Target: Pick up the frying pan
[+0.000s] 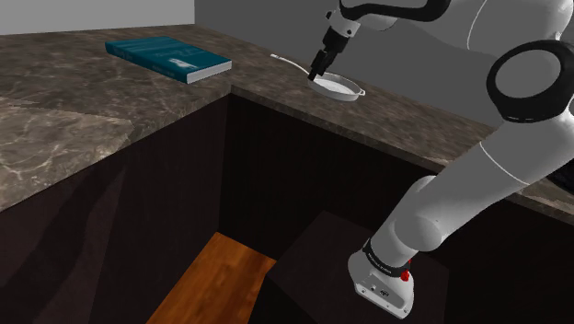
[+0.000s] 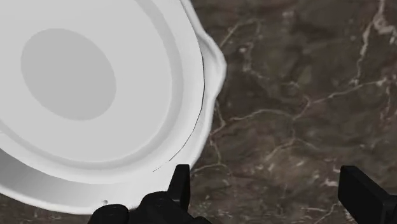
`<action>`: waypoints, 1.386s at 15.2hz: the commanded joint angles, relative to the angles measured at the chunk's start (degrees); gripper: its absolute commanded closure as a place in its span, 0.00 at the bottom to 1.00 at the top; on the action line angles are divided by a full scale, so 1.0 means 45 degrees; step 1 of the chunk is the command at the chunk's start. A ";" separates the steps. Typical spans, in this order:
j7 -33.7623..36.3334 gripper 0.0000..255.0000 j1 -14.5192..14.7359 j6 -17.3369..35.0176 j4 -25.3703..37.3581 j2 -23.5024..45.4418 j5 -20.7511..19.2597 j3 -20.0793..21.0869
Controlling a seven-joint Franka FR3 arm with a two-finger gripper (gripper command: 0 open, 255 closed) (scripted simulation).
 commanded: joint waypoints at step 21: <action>-0.3743 1.00 -0.1222 0.0519 0.4936 0.5324 0.3713 -0.1477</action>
